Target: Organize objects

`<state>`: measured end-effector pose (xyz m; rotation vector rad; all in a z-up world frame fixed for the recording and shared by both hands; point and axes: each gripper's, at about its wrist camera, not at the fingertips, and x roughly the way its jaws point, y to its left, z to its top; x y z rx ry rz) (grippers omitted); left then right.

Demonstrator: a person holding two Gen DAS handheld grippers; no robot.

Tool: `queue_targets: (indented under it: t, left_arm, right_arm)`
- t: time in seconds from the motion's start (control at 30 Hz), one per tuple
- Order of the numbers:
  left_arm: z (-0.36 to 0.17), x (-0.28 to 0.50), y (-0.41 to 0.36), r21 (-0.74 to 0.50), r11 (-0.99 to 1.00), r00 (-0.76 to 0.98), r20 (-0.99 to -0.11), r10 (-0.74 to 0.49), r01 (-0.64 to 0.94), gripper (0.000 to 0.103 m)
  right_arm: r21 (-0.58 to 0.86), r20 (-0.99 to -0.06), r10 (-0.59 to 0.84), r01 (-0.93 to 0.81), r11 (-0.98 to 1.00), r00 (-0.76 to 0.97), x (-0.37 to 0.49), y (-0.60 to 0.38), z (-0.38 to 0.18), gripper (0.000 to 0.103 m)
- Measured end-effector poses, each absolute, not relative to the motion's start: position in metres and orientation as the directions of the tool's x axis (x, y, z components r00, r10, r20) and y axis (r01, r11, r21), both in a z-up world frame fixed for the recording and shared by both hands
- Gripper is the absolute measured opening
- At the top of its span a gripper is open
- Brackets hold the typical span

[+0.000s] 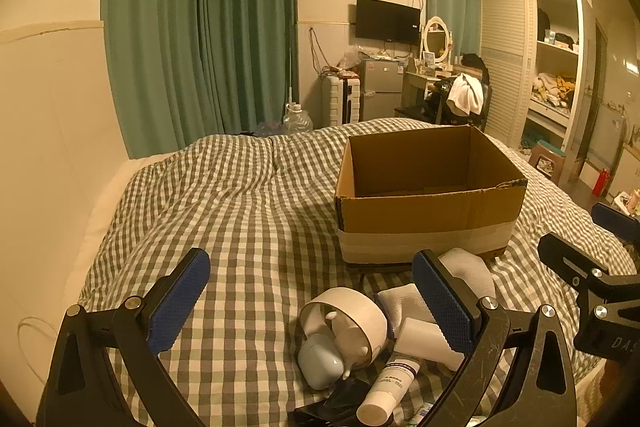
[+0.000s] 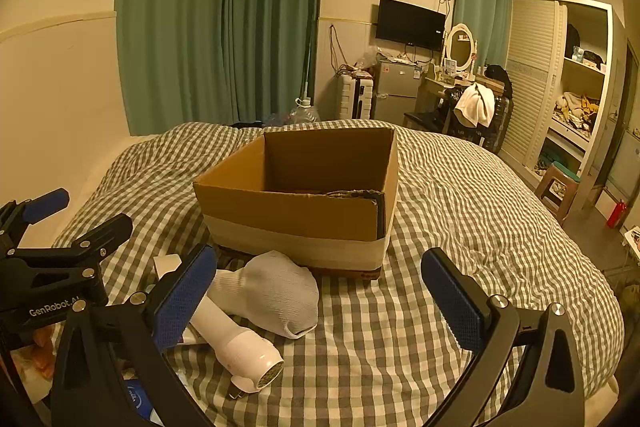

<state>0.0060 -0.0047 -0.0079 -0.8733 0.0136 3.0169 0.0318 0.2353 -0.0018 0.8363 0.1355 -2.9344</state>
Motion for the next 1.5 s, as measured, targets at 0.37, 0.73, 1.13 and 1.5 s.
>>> queue_targets:
  t: [0.37,0.73,1.13,1.5]
  left_arm:
    - [-0.007,0.003,-0.008,0.002,-1.0,-0.841,-0.542,0.003,-0.005,0.103]
    - [-0.044,-0.028,-0.004,0.055,-0.997,-0.762,-0.647,0.001,-0.048,0.103]
    - [-0.09,-0.058,-0.009,-0.041,-0.981,-0.621,-0.769,0.153,-0.191,0.103]
    - [-0.104,-0.07,-0.014,-0.212,-0.933,-0.506,-0.794,0.338,-0.29,0.086]
  right_arm:
    - [-0.079,-0.532,-0.047,0.105,-0.991,-0.846,0.029,0.239,0.002,0.103]
    - [-0.094,-0.628,-0.066,0.16,-0.983,-0.776,-0.005,0.235,-0.031,0.103]
    - [0.018,-0.773,-0.167,0.242,-0.97,-0.611,-0.057,0.228,-0.088,0.099]
    - [0.104,-0.759,-0.288,0.329,-0.939,-0.583,-0.053,0.224,-0.092,0.058]
